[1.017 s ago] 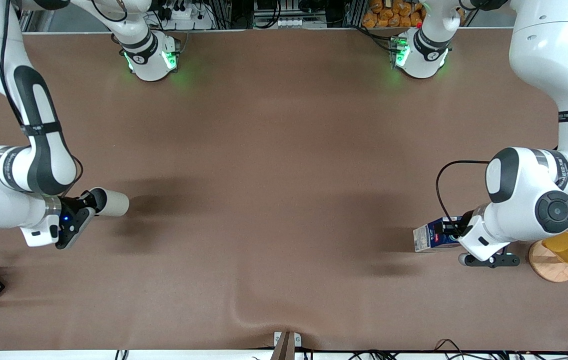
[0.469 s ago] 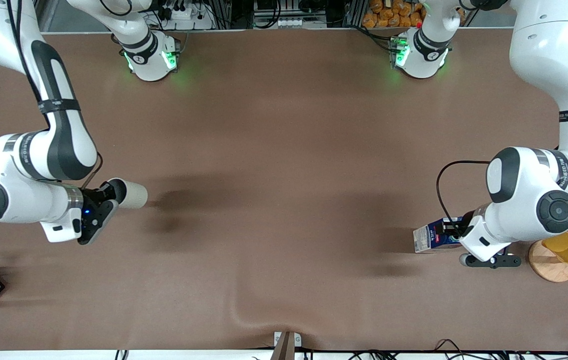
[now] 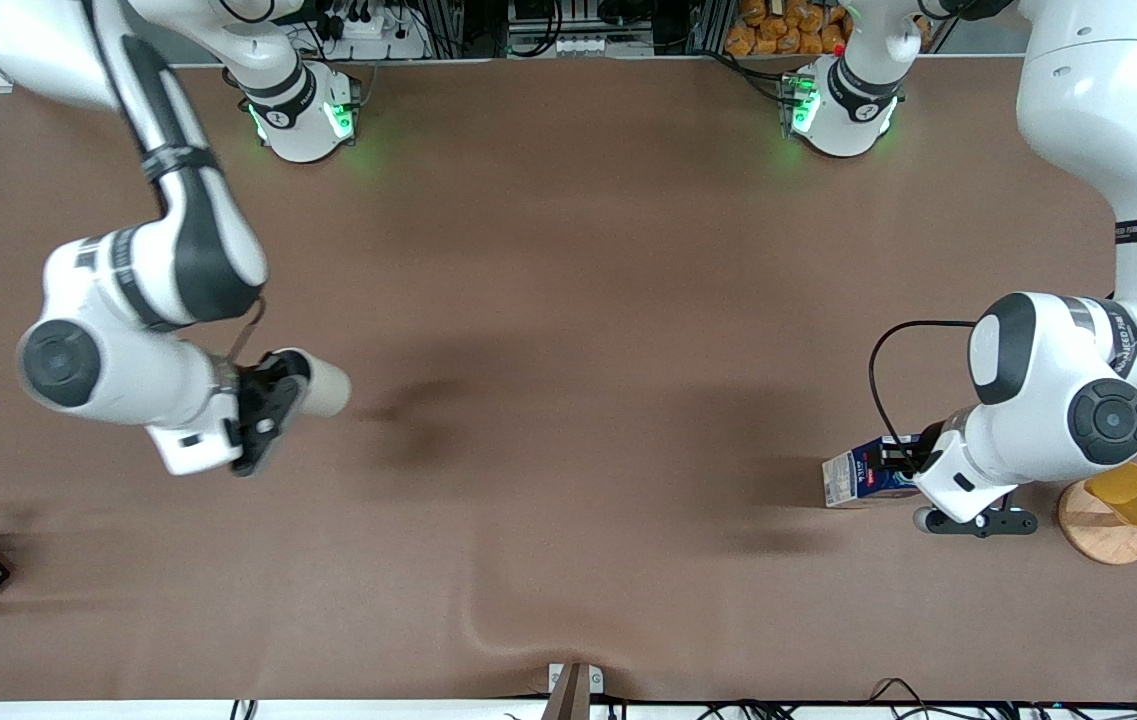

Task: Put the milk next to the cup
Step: 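Carry the white mug with the right gripper toward the table middle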

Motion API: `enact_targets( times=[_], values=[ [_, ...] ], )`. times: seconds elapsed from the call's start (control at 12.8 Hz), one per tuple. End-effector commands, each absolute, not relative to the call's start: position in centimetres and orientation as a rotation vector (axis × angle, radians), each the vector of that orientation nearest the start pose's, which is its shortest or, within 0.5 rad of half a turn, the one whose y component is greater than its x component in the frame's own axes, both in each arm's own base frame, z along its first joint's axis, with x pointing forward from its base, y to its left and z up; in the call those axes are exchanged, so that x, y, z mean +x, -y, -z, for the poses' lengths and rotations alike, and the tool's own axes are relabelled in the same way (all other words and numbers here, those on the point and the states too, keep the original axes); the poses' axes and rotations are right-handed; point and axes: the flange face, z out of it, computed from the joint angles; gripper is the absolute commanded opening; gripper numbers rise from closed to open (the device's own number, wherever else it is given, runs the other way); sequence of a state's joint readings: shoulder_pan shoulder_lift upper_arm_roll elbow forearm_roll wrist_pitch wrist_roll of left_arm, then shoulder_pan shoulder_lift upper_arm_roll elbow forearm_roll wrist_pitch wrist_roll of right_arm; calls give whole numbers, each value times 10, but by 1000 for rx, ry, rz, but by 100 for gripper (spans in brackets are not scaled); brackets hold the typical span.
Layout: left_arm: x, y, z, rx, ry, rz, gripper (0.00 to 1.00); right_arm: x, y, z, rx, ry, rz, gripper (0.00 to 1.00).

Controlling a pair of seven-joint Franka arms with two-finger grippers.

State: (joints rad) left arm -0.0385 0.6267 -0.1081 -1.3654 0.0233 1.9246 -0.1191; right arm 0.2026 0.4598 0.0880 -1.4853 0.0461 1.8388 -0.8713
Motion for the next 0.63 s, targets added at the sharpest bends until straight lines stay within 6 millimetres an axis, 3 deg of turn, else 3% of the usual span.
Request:
enact_targets(
  times=[0.0, 0.08, 0.16, 0.39, 0.47, 0.55],
  values=[
    [711, 94, -358, -3156, -46, -93, 65, 631, -307, -399, -2456, 1837, 40, 0],
    [711, 92, -360, -3155, -44, -91, 65, 623, -341, -392, -2428, 1879, 93, 0],
    [711, 93, -361, -3155, -47, -88, 65, 619, -360, -383, -2474, 1808, 114, 0],
    [710, 94, -368, -3155, -50, -76, 65, 598, -409, -358, -2738, 1334, 48, 0],
    [710, 94, -369, -3155, -50, -76, 65, 597, -424, -342, -2785, 1212, 28, 0],
    [709, 94, -371, -3155, -48, -71, 65, 610, -434, -332, -2799, 1109, 47, 0]
  ],
)
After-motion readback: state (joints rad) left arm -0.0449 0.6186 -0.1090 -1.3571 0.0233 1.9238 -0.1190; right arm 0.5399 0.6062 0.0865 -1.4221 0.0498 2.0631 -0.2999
